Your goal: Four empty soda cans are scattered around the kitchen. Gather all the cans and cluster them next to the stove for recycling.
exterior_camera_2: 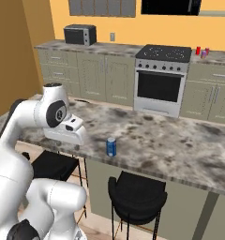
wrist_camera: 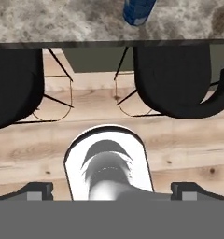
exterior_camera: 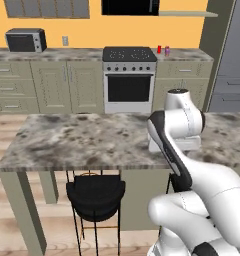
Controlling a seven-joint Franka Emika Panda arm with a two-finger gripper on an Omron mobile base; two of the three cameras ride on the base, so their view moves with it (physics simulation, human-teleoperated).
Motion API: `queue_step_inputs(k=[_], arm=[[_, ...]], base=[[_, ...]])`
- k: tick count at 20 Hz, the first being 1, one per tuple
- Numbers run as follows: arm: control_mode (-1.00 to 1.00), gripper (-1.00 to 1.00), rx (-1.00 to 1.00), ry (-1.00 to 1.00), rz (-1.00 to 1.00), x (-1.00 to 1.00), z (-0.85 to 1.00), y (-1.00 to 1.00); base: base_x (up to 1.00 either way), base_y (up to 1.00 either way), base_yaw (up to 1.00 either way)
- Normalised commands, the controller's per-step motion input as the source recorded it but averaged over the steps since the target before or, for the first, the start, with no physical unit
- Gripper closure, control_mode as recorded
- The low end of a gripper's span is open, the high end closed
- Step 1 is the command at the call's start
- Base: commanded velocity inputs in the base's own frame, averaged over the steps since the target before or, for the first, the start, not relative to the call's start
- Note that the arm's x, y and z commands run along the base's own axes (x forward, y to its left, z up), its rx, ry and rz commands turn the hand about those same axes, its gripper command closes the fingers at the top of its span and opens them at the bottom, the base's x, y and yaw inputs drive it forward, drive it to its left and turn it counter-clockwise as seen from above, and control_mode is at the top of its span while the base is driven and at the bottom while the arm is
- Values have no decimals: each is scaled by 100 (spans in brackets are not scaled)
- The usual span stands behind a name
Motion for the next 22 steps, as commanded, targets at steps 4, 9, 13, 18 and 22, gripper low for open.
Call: queue_step_inputs(k=[4, 9, 13, 18, 22], arm=[[-100, -100, -1, 0, -2, 17, 0, -49], [-100, -100, 0, 0, -1, 13, -1, -53], [-100, -100, 0, -1, 0, 16, -5, -51], [-100, -100, 0, -4, 0, 36, -19, -33], [-100, -100, 0, -5, 0, 53, -23, -16]], base=[[0, 0, 0], [0, 0, 0], [0, 0, 0], [0, 0, 0], [0, 0, 0]])
